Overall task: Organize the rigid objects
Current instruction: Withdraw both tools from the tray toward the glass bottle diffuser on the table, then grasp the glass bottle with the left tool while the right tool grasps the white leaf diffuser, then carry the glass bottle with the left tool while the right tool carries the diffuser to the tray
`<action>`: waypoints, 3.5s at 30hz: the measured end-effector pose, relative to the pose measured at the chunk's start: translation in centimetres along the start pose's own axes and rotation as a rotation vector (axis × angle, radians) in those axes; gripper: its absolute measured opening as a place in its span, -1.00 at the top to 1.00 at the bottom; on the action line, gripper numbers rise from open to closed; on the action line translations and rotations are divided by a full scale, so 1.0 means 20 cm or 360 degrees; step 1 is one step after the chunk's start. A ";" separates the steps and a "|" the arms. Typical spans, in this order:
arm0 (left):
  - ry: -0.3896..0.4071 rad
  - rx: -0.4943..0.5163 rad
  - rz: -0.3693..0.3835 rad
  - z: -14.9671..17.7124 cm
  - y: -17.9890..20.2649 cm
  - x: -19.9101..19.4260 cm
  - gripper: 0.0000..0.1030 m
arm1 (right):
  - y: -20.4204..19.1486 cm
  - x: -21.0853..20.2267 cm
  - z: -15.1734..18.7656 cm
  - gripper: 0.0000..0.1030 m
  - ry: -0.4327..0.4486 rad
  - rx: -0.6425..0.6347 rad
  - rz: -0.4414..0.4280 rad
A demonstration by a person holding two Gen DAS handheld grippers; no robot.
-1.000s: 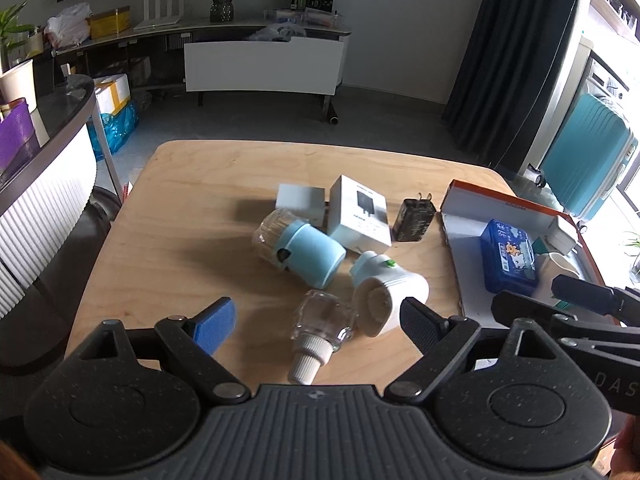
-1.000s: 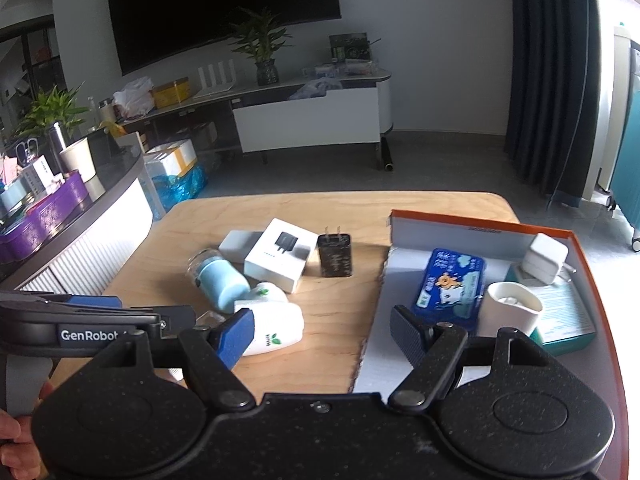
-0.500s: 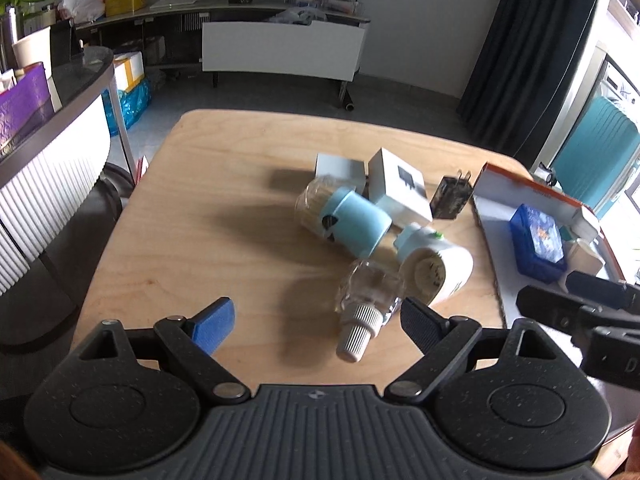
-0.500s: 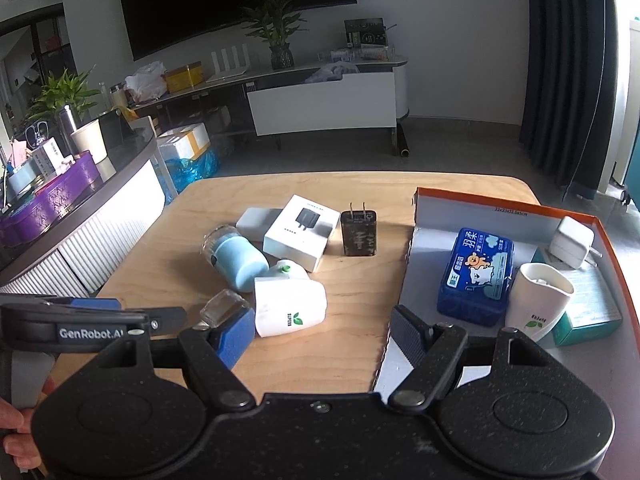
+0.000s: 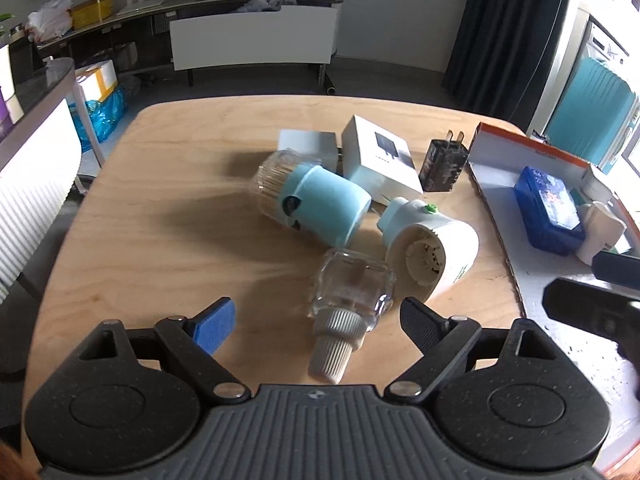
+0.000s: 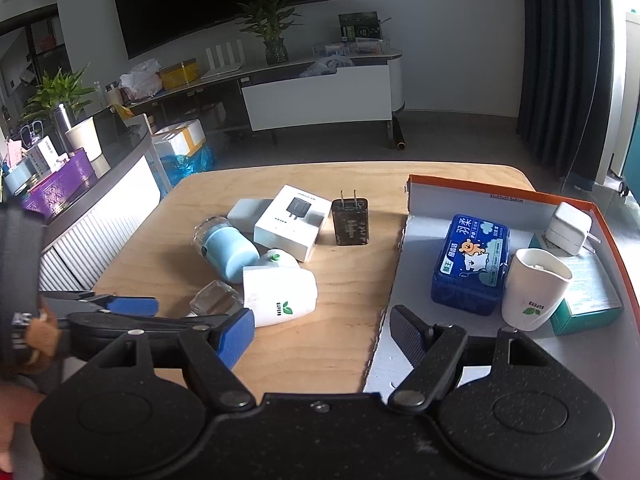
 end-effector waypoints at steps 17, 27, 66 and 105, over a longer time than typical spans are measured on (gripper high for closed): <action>0.0109 -0.0031 0.0010 -0.01 -0.10 -0.08 0.03 | -0.07 0.19 -0.05 -0.78 -0.0087 -0.0084 -0.0150; 0.0146 -0.0138 0.0015 -0.04 -0.19 -0.11 0.04 | -0.11 0.46 -0.11 -0.79 -0.0231 -0.0063 -0.0200; 0.0323 -0.0097 0.0084 0.05 -0.02 -0.46 0.04 | -0.19 -0.14 0.04 -0.40 0.0103 -0.0082 -0.0088; 0.0338 0.0076 0.0216 0.16 0.33 -0.56 0.03 | 0.09 -0.52 0.18 -0.40 0.0304 0.0058 0.0089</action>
Point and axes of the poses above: each gripper's, at about its wrist camera, not at the fingertips, and x roughly the way its jaws point, y to its right, z to its underside, the point moved 3 cm from there along x, roughly the way its jaws point, and after that the axes turned 2 degrees about -z, right-handed, at the moved point
